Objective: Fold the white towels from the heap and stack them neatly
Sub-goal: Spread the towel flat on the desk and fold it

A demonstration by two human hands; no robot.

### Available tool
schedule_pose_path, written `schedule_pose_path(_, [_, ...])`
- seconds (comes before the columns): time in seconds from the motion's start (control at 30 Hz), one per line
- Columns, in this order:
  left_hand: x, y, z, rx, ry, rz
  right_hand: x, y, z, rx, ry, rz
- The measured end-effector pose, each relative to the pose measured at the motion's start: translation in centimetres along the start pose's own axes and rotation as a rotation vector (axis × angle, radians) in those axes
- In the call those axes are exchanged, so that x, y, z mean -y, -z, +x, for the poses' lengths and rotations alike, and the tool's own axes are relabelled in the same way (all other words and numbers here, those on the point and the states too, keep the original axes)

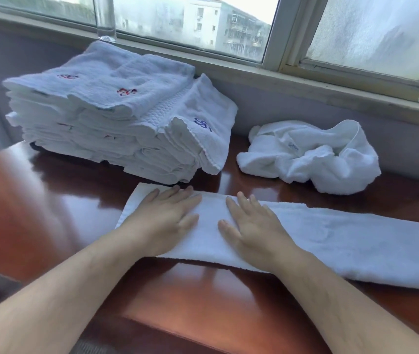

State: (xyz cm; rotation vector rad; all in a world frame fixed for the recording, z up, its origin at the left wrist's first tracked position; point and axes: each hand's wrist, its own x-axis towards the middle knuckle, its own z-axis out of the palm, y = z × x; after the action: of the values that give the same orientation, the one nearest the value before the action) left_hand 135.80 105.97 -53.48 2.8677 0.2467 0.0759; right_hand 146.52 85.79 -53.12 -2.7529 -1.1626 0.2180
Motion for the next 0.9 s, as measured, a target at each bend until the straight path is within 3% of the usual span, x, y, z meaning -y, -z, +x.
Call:
schedule_pose_path(0.13, [1.0, 0.2, -0.5, -0.061, 0.121, -0.056, 0.3, 0.0, -0.5, 0.038, -0.009, -0.032])
schedule_pose_path(0.3, [1.4, 1.9, -0.7, -0.202, 0.593, -0.233, 0.7, 0.1, -0.4, 0.049, -0.019, -0.037])
schedule_pose_path(0.37, [1.6, 3.0, -0.8, -0.197, 0.67, -0.251, 0.8, 0.0, -0.3, 0.038, -0.012, -0.034])
schedule_pose_path(0.7, [2.4, 6.1, -1.3, 0.019, 0.624, -0.316, 0.5, -0.1, -0.2, -0.035, 0.039, -0.001])
schedule_pose_path(0.9, [3.2, 5.2, -1.6, -0.05, 0.507, -0.733, 0.4, -0.2, -0.5, -0.04, 0.044, 0.002])
